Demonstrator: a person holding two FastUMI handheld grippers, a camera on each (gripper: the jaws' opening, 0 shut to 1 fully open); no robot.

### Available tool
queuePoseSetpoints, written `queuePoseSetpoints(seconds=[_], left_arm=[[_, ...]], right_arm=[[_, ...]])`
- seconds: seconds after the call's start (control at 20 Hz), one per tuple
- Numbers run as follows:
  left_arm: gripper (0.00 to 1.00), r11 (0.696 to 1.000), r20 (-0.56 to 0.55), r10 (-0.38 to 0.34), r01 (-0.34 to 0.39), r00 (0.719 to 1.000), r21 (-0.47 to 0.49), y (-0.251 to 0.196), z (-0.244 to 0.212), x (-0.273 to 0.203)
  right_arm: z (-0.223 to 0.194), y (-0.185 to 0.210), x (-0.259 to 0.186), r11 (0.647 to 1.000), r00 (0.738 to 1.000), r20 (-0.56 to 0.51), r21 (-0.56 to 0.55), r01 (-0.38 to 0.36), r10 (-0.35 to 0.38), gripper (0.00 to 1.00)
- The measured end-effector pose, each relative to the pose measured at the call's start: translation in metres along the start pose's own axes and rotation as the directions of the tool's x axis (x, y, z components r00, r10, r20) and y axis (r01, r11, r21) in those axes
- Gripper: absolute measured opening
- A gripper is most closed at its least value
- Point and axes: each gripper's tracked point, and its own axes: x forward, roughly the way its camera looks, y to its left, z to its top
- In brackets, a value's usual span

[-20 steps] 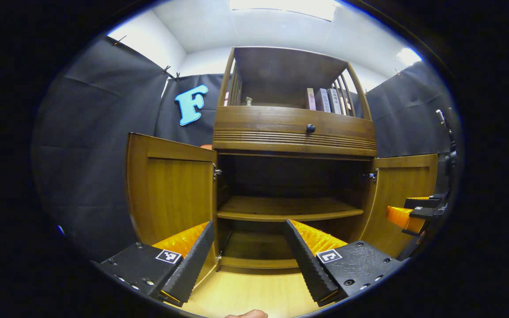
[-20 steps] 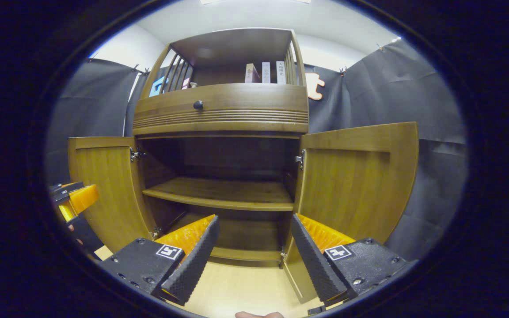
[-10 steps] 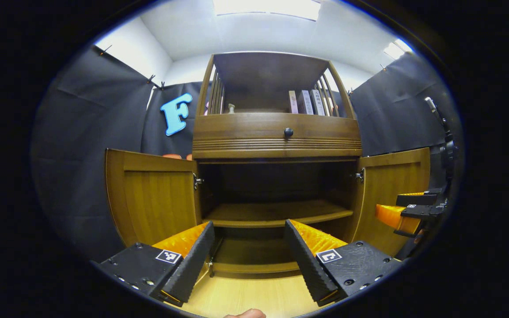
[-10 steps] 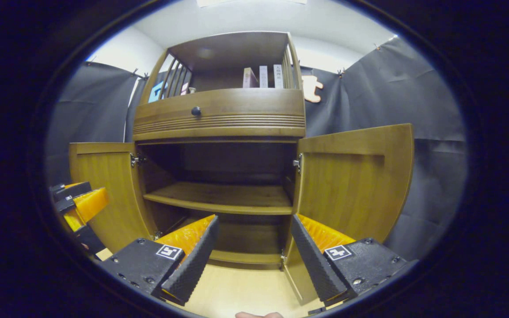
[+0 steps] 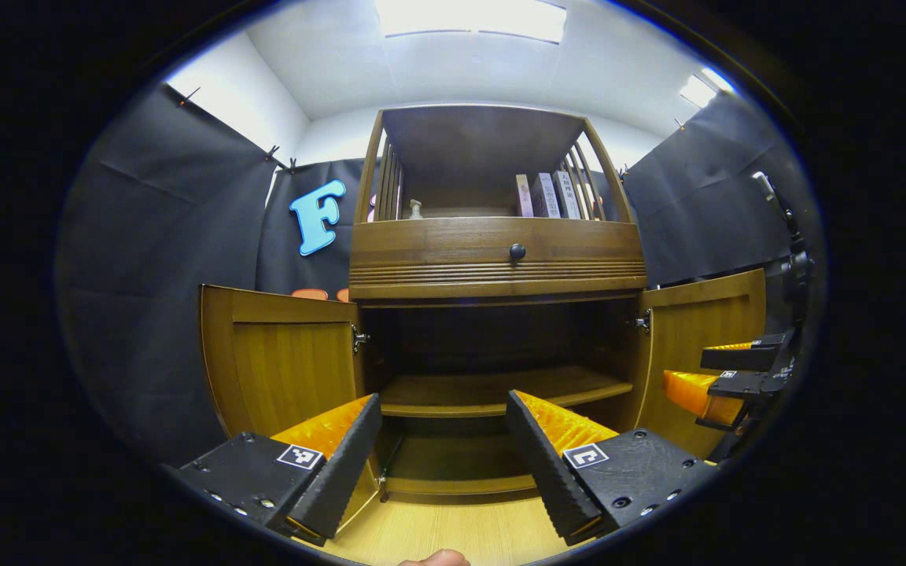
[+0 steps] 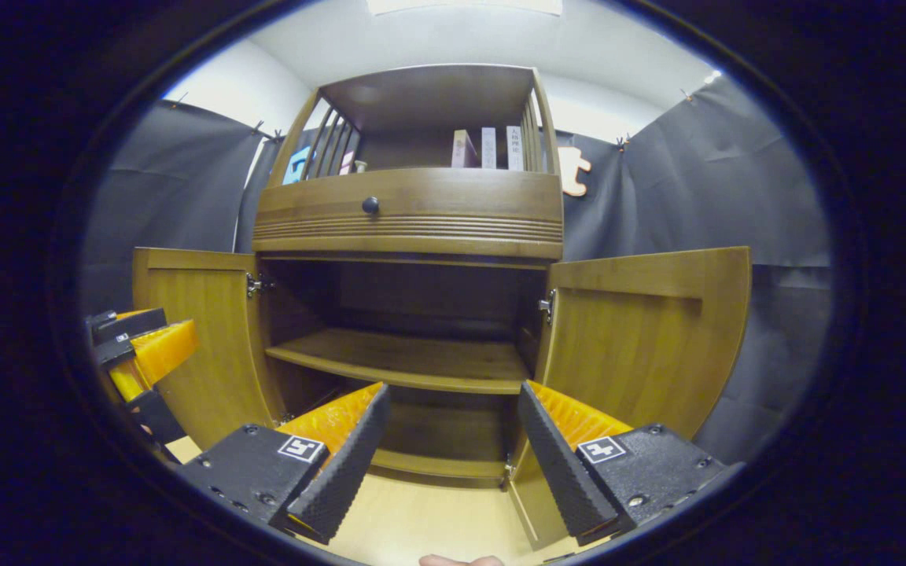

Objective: Open the right door of the double-door shoe cabinet with the right hand, and open the left door with the left hand.

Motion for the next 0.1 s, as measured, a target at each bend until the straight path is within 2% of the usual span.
queuePoseSetpoints(seconds=[0.05,0.1], left_arm=[[0.95,1.0,0.006,-0.001,0.001,1.0,0.002,0.0029,0.0003,-0.0004],[1.0,1.0,0.01,-0.001,0.001,1.0,0.004,0.0052,0.0015,-0.0006]], right_arm=[[-0.0005,0.0001,0.0004,1.0,1.0,-0.002,0.001,-0.001,0.001,1.0],[-0.0003,0.0006,0.0011,1.0,1.0,0.0,0.004,-0.002,0.002,1.0]])
